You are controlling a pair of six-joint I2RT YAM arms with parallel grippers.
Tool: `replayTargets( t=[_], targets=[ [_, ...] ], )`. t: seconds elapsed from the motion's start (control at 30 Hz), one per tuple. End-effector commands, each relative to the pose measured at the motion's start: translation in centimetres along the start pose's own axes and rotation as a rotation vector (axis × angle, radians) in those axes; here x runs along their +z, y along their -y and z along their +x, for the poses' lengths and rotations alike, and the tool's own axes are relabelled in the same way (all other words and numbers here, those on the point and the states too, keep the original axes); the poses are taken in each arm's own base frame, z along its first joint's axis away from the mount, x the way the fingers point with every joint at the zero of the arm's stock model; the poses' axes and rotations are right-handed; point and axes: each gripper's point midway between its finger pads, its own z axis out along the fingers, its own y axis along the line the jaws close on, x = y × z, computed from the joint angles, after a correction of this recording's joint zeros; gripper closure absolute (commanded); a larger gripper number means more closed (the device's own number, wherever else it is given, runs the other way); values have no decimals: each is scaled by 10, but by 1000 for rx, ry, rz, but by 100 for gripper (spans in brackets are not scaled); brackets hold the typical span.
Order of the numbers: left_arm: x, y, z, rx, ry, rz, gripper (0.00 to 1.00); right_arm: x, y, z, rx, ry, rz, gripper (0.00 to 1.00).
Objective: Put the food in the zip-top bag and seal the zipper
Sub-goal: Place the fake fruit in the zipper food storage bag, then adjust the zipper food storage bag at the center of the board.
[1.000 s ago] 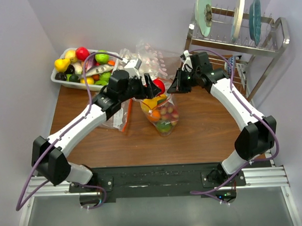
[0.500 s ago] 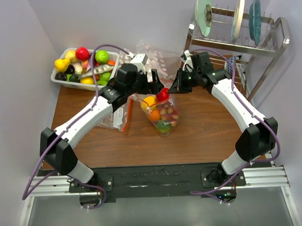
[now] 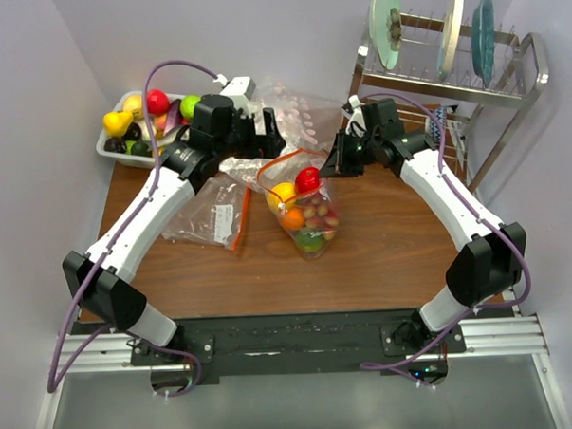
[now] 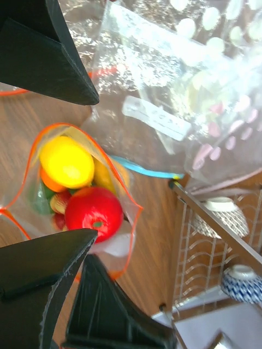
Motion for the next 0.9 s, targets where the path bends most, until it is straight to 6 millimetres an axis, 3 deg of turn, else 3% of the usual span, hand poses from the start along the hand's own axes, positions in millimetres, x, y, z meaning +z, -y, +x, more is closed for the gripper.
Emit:
replayTargets(
  t=[0.0,0.13,0.3,0.4,0.43,0.53,0.8,0.87],
  targets=[
    [-4,-11,29,54,-84,-25,4,-22,-16,-10,-44,63,-37,100],
    [1,-26,63,48,-135,-52,12,-24,-16,-9,-51,62,-31,100],
    [9,-33,83,27,-128,-54,19,-24,-17,-9,-46,63,-33,100],
    [16,-50,87,35,-128,-137,23,-23,-16,-9,-44,62,-33,100],
    [17,-52,86,38,-122,-147,27,-23,-16,-9,-46,60,-32,100],
    [20,-42,82,36,-110,-98,59,-23,-15,-9,-48,55,-28,100],
    [19,-19,75,19,-79,3,99,-18,-19,-9,-53,27,-42,100],
    [16,-10,75,16,-82,30,100,-17,-23,-10,-67,20,-48,100]
  ],
)
